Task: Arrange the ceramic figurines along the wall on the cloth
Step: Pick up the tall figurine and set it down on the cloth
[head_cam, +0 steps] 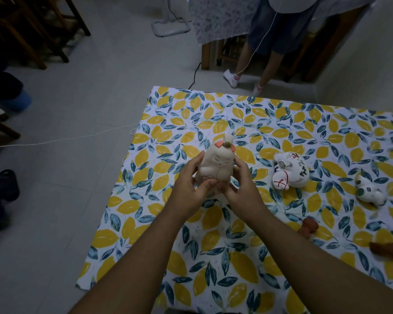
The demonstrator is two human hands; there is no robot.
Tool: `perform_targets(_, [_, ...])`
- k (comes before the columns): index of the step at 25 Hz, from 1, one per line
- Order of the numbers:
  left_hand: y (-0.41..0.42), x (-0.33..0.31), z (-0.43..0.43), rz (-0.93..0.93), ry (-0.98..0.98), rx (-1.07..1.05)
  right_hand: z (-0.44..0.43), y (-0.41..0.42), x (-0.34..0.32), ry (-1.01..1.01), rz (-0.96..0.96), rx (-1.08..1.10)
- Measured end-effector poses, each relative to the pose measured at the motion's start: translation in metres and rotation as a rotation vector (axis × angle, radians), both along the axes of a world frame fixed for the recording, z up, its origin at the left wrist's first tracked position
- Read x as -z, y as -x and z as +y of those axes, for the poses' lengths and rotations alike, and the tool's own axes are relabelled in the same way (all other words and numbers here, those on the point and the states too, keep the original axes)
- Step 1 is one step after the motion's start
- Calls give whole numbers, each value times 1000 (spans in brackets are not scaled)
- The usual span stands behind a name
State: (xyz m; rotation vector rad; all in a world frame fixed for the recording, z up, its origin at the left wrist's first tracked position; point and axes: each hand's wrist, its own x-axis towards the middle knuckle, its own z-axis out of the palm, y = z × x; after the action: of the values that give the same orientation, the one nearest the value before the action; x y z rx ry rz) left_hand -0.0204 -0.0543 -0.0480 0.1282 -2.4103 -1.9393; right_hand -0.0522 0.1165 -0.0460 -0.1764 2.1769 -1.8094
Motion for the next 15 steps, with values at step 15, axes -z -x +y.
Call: perform_targets(15, [-56, -32, 99, 87, 660, -327, 105, -3, -31, -702, 354, -172])
